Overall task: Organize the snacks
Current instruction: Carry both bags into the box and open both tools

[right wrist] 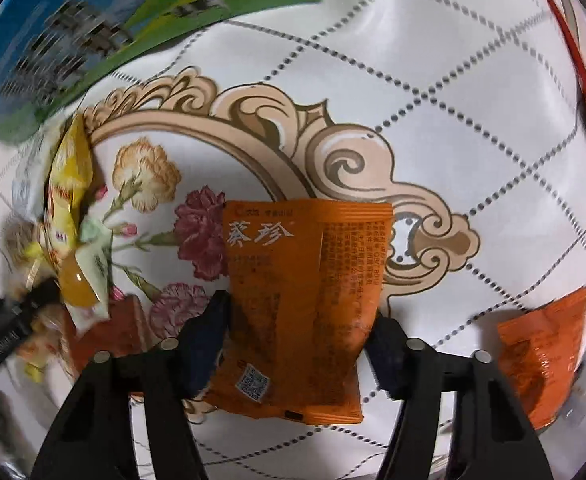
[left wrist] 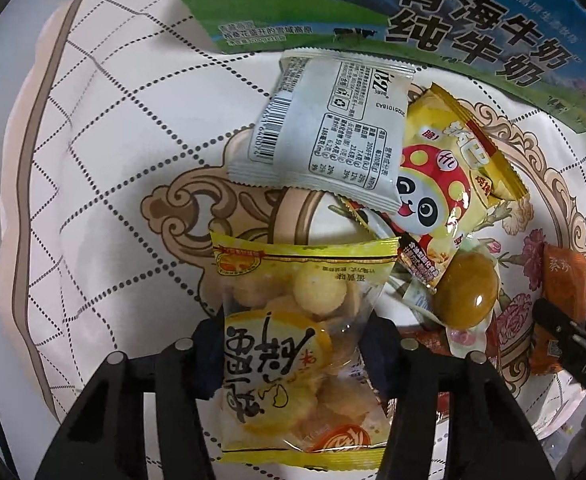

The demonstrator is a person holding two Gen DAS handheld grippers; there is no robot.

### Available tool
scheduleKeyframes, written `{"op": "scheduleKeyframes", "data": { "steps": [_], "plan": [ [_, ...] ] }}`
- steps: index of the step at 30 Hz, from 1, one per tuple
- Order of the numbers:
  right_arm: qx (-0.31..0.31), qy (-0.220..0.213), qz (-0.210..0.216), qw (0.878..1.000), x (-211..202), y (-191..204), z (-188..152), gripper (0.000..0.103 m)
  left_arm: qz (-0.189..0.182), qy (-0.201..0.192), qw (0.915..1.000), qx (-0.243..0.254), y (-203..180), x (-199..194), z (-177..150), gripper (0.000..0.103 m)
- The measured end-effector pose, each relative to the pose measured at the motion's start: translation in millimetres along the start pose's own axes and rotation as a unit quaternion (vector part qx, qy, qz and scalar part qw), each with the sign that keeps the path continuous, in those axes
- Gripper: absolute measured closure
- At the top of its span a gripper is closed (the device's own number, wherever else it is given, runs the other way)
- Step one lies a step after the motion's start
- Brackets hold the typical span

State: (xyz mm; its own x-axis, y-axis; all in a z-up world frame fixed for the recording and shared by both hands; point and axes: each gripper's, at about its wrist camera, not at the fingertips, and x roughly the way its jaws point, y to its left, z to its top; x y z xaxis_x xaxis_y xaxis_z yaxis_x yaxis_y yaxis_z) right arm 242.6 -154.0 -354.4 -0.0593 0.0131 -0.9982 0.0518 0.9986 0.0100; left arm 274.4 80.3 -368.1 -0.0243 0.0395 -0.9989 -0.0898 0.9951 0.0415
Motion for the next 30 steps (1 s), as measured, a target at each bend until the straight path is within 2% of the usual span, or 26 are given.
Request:
{"op": "scheduleKeyframes", "data": {
  "steps": [1, 4, 10, 13, 18, 21, 24, 28, 30],
  "plan": [
    [-0.005, -0.004, 0.001, 1.0, -2.2, 0.7, -3.6, 0.049, 0.002, -0.004, 1.0, -0.001, 0.7, -4.7, -3.6, 0.053],
    [-0.004, -0.011, 0.024, 1.0, -10.9, -0.3, -13.3, 0.053, -0.001, -0.011, 0.9999, -0.004, 1.3, -18.1, -20.5, 0.054],
    [-0.011, -0.022, 0.088, 0.996, -38.3, 10.7, -35.7, 0.056, -0.017, -0.025, 0.9994, -0.015, 3.1, -46.1, -57.4, 0.055],
    [-0.024, -0.035, 0.12, 0.992, -61.7, 25.4, -32.7, 0.057, -0.033, -0.038, 0.9985, -0.02, 1.4, -69.7, -70.3, 0.055],
    [-0.046, -0.071, 0.169, 0.982, -115.6, 40.4, -27.2, 0.057, -0.075, -0.076, 0.9939, -0.027, -3.7, -123.2, -69.7, 0.055],
    [-0.06, -0.105, 0.195, 0.973, -159.5, 43.4, -12.0, 0.057, -0.103, -0.103, 0.9893, -0.015, -5.5, -161.4, -47.8, 0.055],
    [-0.075, -0.134, 0.206, 0.966, -194.0, 49.1, 21.1, 0.057, -0.128, -0.124, 0.984, 0.002, -9.5, -191.3, -2.2, 0.055],
    [-0.094, -0.168, 0.182, 0.964, -218.7, 65.1, 73.8, 0.057, -0.121, -0.142, 0.9821, 0.027, -21.7, -209.1, 74.8, 0.055],
    [-0.098, -0.173, 0.165, 0.966, -222.2, 69.6, 110.4, 0.057, -0.13, -0.137, 0.9816, 0.029, -20.7, -210.1, 105.6, 0.055]
  ]
}}
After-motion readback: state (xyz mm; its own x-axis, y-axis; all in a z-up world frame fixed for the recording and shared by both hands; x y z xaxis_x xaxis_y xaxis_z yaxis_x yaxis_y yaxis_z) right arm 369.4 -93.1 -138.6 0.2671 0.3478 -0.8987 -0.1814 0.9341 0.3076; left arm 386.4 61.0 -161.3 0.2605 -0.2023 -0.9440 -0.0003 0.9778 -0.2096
